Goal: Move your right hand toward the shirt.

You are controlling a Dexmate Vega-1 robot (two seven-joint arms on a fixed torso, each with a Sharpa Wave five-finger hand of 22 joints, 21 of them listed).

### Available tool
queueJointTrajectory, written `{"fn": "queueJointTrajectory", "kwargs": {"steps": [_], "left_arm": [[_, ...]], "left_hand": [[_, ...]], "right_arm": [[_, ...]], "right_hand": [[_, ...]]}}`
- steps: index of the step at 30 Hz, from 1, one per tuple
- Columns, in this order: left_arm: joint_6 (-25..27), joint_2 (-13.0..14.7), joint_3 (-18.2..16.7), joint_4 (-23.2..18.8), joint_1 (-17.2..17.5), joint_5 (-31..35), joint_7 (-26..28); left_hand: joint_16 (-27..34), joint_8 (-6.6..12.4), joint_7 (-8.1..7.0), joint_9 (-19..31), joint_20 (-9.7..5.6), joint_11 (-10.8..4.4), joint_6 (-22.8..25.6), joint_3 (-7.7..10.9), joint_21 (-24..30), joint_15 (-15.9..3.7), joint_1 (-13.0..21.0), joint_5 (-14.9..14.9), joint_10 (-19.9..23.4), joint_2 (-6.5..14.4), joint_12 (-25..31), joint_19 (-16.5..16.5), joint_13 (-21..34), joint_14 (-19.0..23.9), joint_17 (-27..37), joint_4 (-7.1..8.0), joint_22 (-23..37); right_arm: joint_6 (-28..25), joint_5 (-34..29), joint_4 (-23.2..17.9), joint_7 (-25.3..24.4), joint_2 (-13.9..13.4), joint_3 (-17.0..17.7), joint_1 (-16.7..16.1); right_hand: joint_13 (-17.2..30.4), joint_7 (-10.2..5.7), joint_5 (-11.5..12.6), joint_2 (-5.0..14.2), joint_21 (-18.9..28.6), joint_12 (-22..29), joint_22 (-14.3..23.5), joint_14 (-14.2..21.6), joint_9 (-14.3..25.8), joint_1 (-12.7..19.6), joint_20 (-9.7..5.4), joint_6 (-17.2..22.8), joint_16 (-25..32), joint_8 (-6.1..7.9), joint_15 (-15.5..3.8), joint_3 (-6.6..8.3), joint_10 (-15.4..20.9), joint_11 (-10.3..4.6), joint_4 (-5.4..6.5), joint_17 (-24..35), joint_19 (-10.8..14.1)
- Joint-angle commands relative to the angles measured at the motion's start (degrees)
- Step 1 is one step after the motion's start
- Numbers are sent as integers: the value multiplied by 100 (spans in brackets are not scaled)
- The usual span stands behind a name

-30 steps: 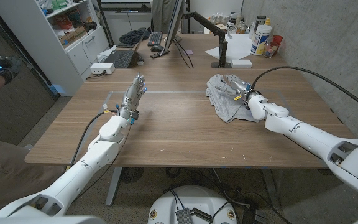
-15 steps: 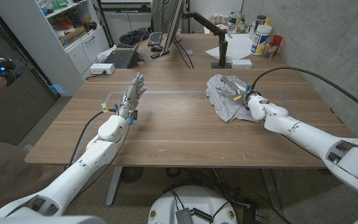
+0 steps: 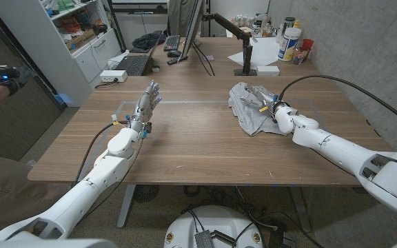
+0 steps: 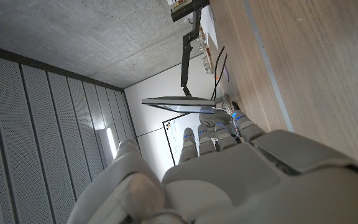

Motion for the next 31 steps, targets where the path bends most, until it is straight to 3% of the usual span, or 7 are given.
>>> {"fn": "queueJointTrajectory", "kwargs": {"steps": [1, 11, 31], "left_arm": [[13, 29, -23, -53, 64, 7, 40], [1, 34, -39, -82, 102, 11, 71], [-46, 2, -68, -125, 113, 88, 214]], "left_hand": [[17, 21, -12, 25, -3, -18, 55, 8, 30, -28, 50, 8, 32, -3, 23, -28, 11, -25, 22, -24, 14], [15, 17, -19, 25, -5, -12, 50, 9, 31, -26, 52, 8, 31, -2, 22, -28, 11, -31, 22, -26, 14], [15, 15, -16, 25, -11, -36, 51, 14, 31, -30, 57, 8, 37, 3, 22, -26, 11, -31, 22, -31, 14]], "right_arm": [[-55, 45, 83, 85, 15, -62, 41], [-62, 61, 98, 111, 11, -92, 56], [109, 67, 366, 98, 86, -165, 201]], "right_hand": [[13, 6, -4, -9, 44, 22, 20, -176, 12, -52, 13, -7, 17, 27, 25, -20, -10, 17, 16, 29, 25], [13, 7, -2, -2, 28, 26, 20, -194, 11, -64, 61, -3, 15, 29, 45, -22, -6, 4, 24, 30, -12], [13, 22, 1, 13, 22, 47, 21, -187, 11, -93, 17, 81, 27, 58, 45, -27, 41, 32, 45, 32, -39]]}}
